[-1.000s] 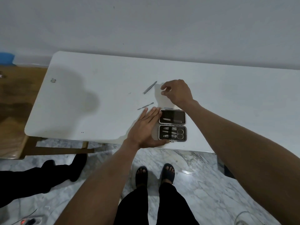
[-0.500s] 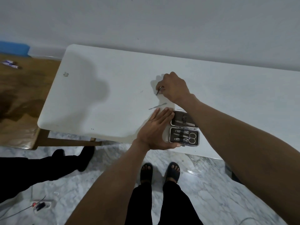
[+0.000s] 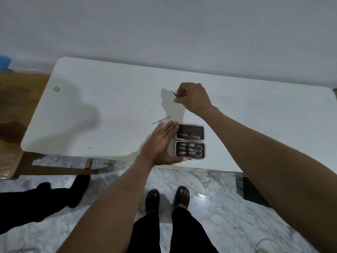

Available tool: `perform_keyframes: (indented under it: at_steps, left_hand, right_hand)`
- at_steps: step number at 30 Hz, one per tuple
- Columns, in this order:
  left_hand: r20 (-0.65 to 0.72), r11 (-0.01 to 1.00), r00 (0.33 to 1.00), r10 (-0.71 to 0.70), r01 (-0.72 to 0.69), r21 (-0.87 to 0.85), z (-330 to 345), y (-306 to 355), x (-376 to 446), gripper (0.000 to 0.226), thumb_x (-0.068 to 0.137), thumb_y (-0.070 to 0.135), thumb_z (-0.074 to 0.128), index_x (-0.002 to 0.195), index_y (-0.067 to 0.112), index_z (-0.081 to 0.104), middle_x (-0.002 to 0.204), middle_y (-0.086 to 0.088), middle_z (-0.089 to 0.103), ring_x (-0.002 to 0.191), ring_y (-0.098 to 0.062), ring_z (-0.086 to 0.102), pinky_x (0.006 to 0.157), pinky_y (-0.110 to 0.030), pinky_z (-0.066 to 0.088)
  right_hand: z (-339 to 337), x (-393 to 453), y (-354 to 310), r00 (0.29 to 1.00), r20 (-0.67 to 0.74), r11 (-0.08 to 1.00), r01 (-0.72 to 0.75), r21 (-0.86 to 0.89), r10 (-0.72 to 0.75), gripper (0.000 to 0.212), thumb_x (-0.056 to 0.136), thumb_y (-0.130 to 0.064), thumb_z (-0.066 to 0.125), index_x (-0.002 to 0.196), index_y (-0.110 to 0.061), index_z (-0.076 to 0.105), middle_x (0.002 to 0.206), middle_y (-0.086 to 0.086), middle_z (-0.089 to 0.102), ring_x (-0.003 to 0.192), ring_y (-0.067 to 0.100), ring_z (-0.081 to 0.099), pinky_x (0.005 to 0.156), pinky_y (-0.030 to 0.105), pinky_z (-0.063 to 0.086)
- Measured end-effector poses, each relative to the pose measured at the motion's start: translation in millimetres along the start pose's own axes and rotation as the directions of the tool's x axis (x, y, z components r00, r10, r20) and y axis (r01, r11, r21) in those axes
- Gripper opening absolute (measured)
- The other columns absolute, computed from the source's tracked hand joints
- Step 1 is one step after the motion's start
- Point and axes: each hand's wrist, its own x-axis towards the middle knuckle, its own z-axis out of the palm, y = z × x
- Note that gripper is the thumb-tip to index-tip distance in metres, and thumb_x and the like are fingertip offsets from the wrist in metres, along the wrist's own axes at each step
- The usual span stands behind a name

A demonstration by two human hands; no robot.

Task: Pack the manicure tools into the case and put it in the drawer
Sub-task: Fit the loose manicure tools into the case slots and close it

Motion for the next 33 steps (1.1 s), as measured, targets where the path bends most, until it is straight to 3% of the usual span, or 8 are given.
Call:
perform_keyframes:
  at_steps: [6,10,13,16,19,22,27,33]
  left_hand:
    - [0.058,0.998,0.998,-0.040,0.037,0.047,-7,6,1,0.121,0.074,0.086,0.063,0.157,0.003,0.037,0.165,-0.013,0.036,0.156,-0.024,0.027,0.130,-0.047,0.013]
    - [0.038,0.998,0.998,-0.042,0.041,0.044,-9,10,0,0.120,0.075,0.089,0.057,0.155,0.001,0.040,0.164,-0.013,0.038,0.155,-0.024,0.030,0.130,-0.046,0.014]
    - [0.038,0.998,0.998,-0.044,0.042,0.050,-11,11,-1,0.121,0.074,0.090,0.055,0.155,0.000,0.040,0.165,-0.012,0.036,0.156,-0.022,0.028,0.130,-0.046,0.014]
    - [0.034,0.997,0.998,-0.044,0.042,0.060,-11,12,-1,0.122,0.074,0.091,0.052,0.155,0.001,0.040,0.165,-0.011,0.035,0.156,-0.020,0.027,0.130,-0.045,0.015]
    - [0.031,0.997,0.998,-0.047,0.045,0.059,-10,12,-2,0.122,0.074,0.090,0.053,0.155,0.000,0.040,0.165,-0.011,0.036,0.156,-0.020,0.028,0.129,-0.047,0.016]
    - [0.029,0.996,0.998,-0.055,0.052,0.068,-8,13,-2,0.121,0.074,0.089,0.055,0.155,0.001,0.040,0.165,-0.010,0.036,0.156,-0.019,0.027,0.129,-0.046,0.016]
    - [0.052,0.996,0.996,-0.070,0.067,0.059,-8,12,-3,0.121,0.074,0.089,0.055,0.158,0.004,0.036,0.167,-0.008,0.032,0.158,-0.016,0.021,0.130,-0.045,0.014]
    - [0.043,0.996,0.997,-0.066,0.064,0.059,-9,13,-3,0.121,0.074,0.088,0.056,0.158,0.003,0.036,0.167,-0.008,0.032,0.157,-0.016,0.021,0.131,-0.044,0.012]
  right_hand:
    - [-18,-34,10,0.998,0.026,0.976,-0.067,0.208,0.063,0.032,0.075,-0.013,0.078,0.103,-0.022,0.066,0.069,0.005,0.069,0.056,0.012,0.063,0.057,0.027,0.051]
    - [-21,-59,19,0.993,0.024,0.952,-0.119,0.283,0.117,0.014,0.074,-0.006,0.079,0.083,-0.006,0.068,0.066,0.013,0.069,0.051,0.015,0.063,0.059,0.033,0.058]
    - [-18,-76,32,0.984,0.004,0.938,-0.170,0.302,0.177,0.016,0.073,-0.008,0.082,0.076,-0.002,0.068,0.067,0.016,0.070,0.053,0.017,0.065,0.060,0.037,0.061]
    - [-15,-94,43,0.976,-0.016,0.930,-0.200,0.308,0.215,0.018,0.073,-0.010,0.082,0.075,0.000,0.067,0.067,0.018,0.070,0.053,0.019,0.065,0.050,0.026,0.055]
    - [-14,-108,56,0.971,-0.034,0.934,-0.218,0.284,0.237,0.020,0.075,-0.014,0.083,0.074,-0.001,0.067,0.067,0.016,0.070,0.055,0.022,0.068,0.041,0.018,0.045]
    - [-11,-114,68,0.968,-0.054,0.942,-0.223,0.252,0.244,0.021,0.073,-0.018,0.083,0.071,-0.006,0.066,0.066,0.013,0.070,0.059,0.028,0.070,0.053,0.033,0.057]
    - [-9,-119,78,0.976,0.014,0.953,-0.214,0.216,0.216,0.009,0.074,-0.015,0.080,0.078,-0.011,0.072,0.064,0.009,0.071,0.054,0.025,0.065,0.062,0.040,0.058]
    - [-13,-121,82,0.990,0.110,0.990,-0.070,-0.124,0.084,0.015,0.080,-0.016,0.070,0.094,-0.016,0.076,0.084,0.007,0.074,0.077,0.024,0.067,0.074,0.036,0.056]
